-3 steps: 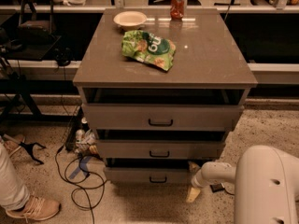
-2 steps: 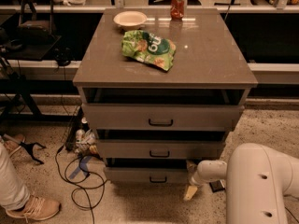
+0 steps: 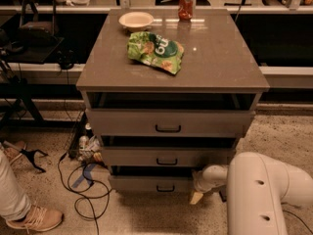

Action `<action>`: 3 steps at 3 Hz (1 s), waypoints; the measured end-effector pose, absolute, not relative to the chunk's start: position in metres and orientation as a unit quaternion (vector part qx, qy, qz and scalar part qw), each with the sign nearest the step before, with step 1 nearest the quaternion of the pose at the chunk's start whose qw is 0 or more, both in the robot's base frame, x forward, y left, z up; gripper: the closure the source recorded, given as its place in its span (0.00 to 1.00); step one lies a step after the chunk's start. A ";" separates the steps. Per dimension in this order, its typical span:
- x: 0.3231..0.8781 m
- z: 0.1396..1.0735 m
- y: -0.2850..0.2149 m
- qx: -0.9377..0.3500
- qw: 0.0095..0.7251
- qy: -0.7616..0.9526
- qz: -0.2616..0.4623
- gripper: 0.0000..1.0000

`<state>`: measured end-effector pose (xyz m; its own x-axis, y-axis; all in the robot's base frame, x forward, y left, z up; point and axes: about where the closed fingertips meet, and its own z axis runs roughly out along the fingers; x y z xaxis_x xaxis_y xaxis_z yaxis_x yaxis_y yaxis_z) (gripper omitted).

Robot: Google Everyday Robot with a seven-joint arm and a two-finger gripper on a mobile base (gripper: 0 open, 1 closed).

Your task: Open bottom drawer

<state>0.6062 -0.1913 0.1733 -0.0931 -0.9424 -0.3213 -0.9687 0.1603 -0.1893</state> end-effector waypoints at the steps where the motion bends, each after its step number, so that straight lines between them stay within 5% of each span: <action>1: 0.605 0.160 -0.193 -0.645 0.171 0.744 0.041 0.38; 3: 0.600 0.158 -0.199 -0.642 0.163 0.748 0.043 0.84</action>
Offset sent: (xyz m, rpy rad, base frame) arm -0.0198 -0.0286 -0.0307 -0.0415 0.0869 -0.0454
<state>0.6003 -0.1993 0.1575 -0.1228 -0.9463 -0.2990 -0.9741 0.1725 -0.1462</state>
